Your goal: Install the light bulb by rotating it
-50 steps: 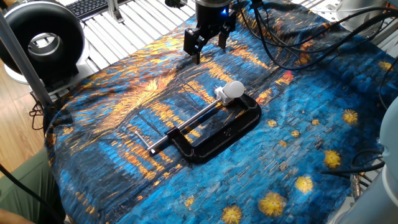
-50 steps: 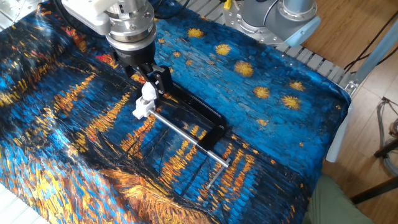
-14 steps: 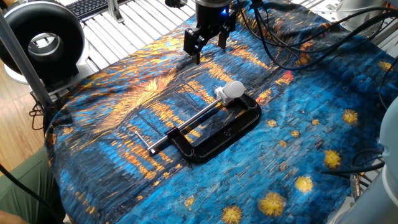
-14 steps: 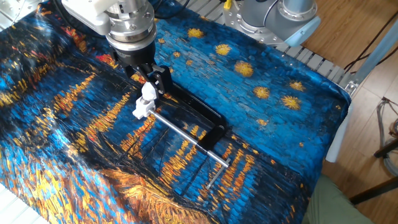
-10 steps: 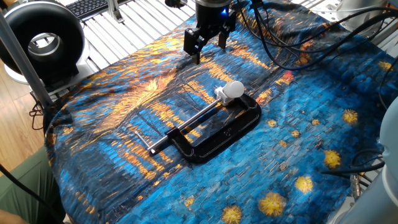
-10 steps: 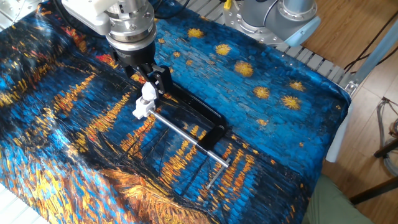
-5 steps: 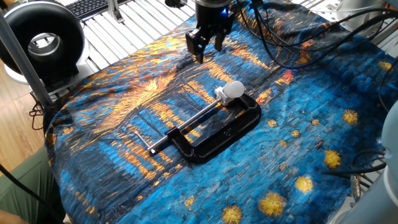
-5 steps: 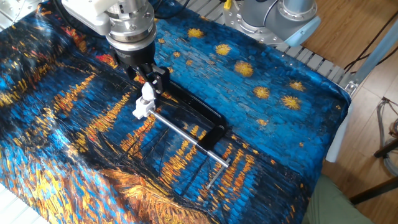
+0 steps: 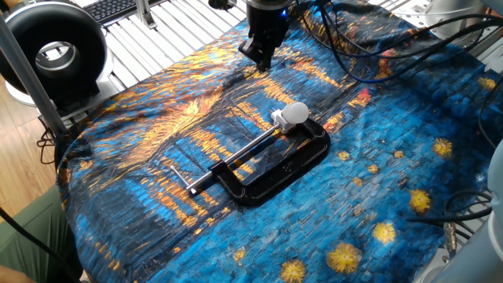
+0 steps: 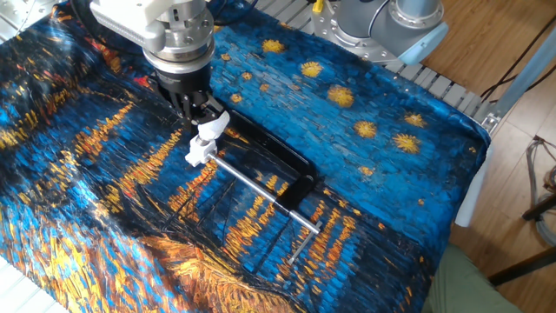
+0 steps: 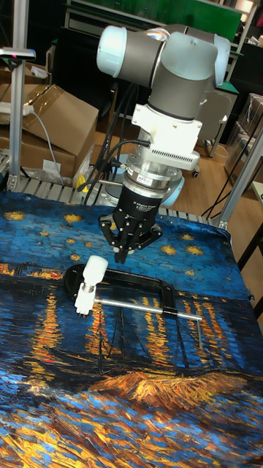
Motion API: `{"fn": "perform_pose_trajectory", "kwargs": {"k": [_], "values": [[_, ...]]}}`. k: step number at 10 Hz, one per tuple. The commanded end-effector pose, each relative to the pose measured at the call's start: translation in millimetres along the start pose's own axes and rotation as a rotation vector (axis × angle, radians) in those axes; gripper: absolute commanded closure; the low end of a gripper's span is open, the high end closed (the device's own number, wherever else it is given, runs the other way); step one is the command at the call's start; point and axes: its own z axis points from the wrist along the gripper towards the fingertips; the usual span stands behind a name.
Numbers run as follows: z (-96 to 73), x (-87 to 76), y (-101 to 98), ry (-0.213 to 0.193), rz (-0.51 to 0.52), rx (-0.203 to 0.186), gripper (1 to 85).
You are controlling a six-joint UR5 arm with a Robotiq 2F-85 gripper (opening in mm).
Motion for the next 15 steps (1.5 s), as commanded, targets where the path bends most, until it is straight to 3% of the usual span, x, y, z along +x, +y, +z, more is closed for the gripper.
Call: {"fn": "perform_pose_trajectory", "kwargs": {"k": [1,5,7,15], "values": [[1.4,-1.1,3.6,-0.017,-0.001,-0.016,84.3],[7.6,1.8,1.8,-0.031,-0.006,-0.012,84.3],[15.9,1.8,5.7,-0.061,0.002,-0.042,84.3],[11.3,8.0,13.5,-0.026,0.017,-0.069,84.3]]}}
